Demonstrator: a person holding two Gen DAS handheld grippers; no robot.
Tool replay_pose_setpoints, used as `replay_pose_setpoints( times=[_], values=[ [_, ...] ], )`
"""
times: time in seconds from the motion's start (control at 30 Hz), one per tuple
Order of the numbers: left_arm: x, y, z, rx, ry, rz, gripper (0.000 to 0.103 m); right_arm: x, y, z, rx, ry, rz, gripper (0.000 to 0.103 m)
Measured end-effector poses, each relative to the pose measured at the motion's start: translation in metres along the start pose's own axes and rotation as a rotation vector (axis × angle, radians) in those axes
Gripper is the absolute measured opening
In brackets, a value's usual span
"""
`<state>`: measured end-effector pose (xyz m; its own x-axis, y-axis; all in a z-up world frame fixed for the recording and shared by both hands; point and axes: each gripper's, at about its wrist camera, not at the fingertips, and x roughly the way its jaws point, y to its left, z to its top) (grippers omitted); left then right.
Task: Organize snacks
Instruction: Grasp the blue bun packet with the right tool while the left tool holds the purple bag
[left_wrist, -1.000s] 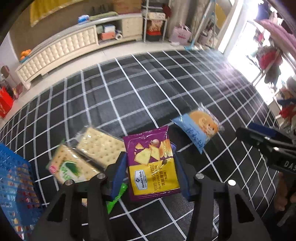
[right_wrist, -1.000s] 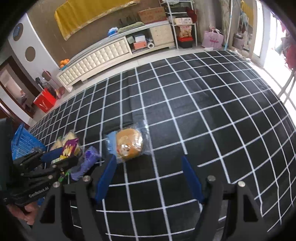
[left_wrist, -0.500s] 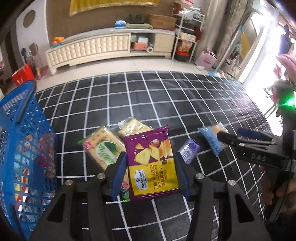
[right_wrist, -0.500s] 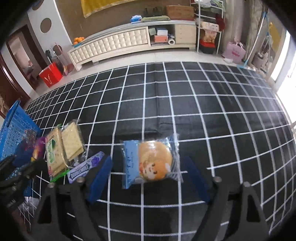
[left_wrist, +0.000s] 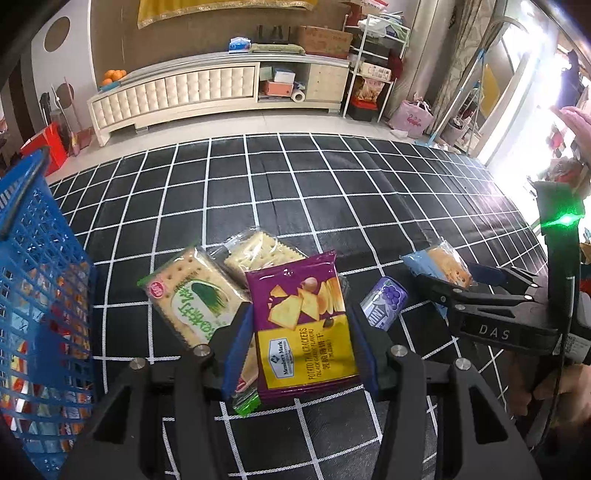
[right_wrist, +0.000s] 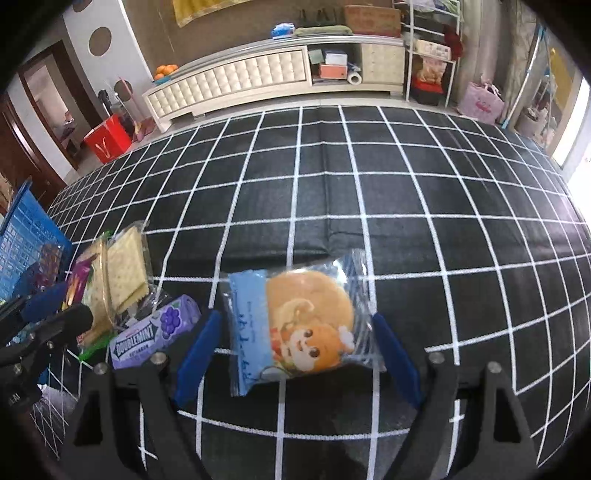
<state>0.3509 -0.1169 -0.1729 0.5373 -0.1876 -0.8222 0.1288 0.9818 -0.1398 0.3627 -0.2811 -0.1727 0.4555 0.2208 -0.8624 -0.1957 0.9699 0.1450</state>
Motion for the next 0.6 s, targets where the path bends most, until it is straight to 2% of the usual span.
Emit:
replay_pose_setpoints(
  times=[0.07, 0.23, 0.4, 0.6],
  values=[
    [0.001, -0.002, 0.000, 0.006, 0.000, 0.002, 0.048, -0.001, 0.006, -0.003, -0.035, -0.017, -0.039, 0.077],
    [0.001, -0.007, -0.002, 0.020, -0.001, 0.001, 0.048, -0.006, 0.007, -0.007, -0.050, -0.054, -0.014, 0.061],
    [-0.008, -0.009, -0.005, 0.022, -0.018, 0.002, 0.048, -0.013, 0.016, -0.009, -0.055, -0.066, -0.006, 0.060],
    [-0.037, -0.013, -0.011, 0.043, -0.056, -0.006, 0.048, -0.051, 0.043, -0.006, -0.103, -0.146, -0.041, 0.060]
  ],
)
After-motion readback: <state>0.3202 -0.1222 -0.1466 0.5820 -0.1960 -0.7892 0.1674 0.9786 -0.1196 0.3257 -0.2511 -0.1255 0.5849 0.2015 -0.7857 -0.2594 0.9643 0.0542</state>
